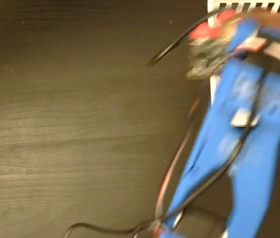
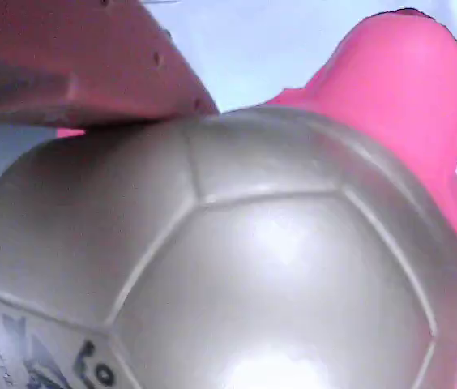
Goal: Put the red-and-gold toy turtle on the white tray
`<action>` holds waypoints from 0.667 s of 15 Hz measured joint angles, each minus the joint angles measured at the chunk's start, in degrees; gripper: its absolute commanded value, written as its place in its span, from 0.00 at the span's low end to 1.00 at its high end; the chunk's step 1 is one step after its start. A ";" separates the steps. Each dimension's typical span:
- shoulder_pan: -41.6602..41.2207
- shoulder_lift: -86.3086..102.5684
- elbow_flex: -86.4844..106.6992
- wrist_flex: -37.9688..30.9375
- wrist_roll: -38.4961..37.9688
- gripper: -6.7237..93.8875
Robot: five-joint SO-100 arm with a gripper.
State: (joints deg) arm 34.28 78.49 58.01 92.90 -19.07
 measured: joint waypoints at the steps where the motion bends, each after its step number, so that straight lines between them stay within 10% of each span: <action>1: 1.32 -3.69 -3.52 0.00 1.41 0.07; 10: 1.41 -18.72 -15.56 0.97 8.70 0.07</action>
State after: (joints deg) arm 35.68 59.77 42.45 93.87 -10.37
